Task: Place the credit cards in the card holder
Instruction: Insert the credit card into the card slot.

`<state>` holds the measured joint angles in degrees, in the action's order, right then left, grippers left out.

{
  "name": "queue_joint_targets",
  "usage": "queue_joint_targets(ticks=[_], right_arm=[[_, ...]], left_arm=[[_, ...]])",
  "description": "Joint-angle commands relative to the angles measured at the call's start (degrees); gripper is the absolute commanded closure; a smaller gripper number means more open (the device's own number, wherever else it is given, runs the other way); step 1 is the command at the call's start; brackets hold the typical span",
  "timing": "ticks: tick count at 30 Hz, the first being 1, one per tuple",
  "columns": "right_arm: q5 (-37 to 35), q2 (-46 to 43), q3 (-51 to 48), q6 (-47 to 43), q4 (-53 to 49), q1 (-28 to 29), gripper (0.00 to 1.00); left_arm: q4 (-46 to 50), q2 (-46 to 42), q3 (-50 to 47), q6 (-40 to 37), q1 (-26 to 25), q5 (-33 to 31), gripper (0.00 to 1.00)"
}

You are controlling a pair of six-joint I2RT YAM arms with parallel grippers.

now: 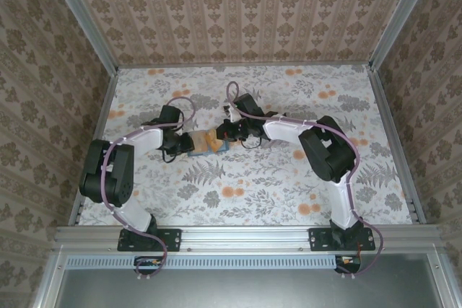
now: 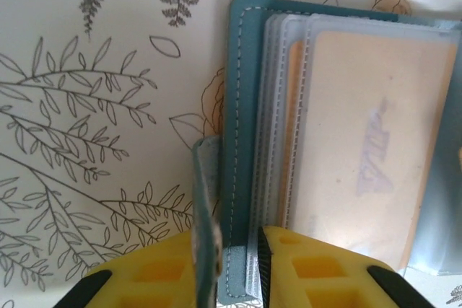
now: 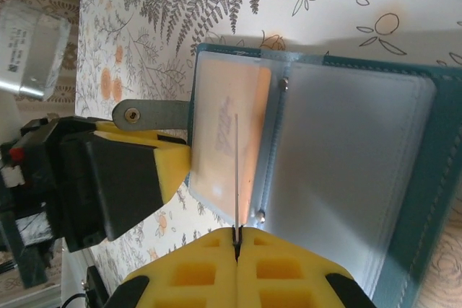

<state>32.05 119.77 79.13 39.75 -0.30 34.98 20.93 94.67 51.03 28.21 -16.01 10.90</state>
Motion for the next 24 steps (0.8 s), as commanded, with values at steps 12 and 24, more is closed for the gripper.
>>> queue_joint_targets(ticks=[12, 24], right_arm=[[-1.48, 3.46, 2.36, 0.48, -2.34, -0.66, 0.95], [-4.64, 2.28, -0.06, 3.25, -1.78, -0.68, 0.97]], left_arm=[[-1.25, 0.77, -2.03, -0.24, 0.28, 0.69, 0.79], [-2.51, 1.19, -2.33, 0.47, 0.24, 2.18, 0.79]])
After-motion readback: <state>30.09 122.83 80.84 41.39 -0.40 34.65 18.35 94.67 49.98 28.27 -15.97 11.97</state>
